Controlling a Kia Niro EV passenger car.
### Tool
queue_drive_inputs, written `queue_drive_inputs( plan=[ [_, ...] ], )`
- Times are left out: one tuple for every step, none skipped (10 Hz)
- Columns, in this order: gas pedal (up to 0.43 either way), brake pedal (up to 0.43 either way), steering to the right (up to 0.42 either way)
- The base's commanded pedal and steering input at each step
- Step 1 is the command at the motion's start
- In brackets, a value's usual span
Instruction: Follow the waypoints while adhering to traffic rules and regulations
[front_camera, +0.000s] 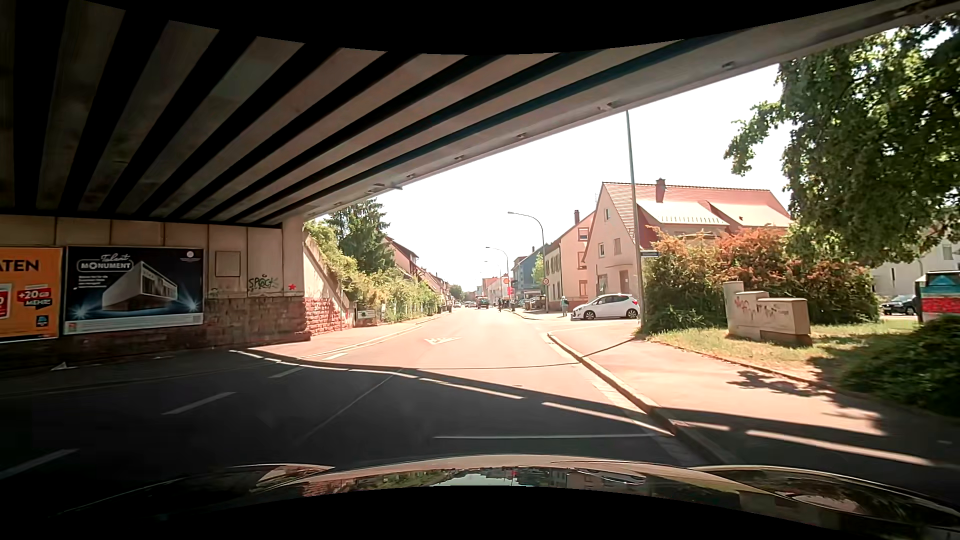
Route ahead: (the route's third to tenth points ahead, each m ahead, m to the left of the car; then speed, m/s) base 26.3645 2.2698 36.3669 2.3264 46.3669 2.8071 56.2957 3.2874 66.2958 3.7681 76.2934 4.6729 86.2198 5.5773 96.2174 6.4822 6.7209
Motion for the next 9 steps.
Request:
queue_drive_inputs(
  plan=[
    [0.079, 0.0, -0.004],
    [0.079, 0.0, -0.004],
    [0.079, 0.0, -0.004],
    [0.079, 0.0, -0.004],
    [0.079, 0.0, -0.004],
    [0.079, 0.0, -0.004],
    [0.079, 0.0, -0.004],
    [0.079, 0.0, -0.004],
    [0.079, 0.0, -0.004]
  ],
)
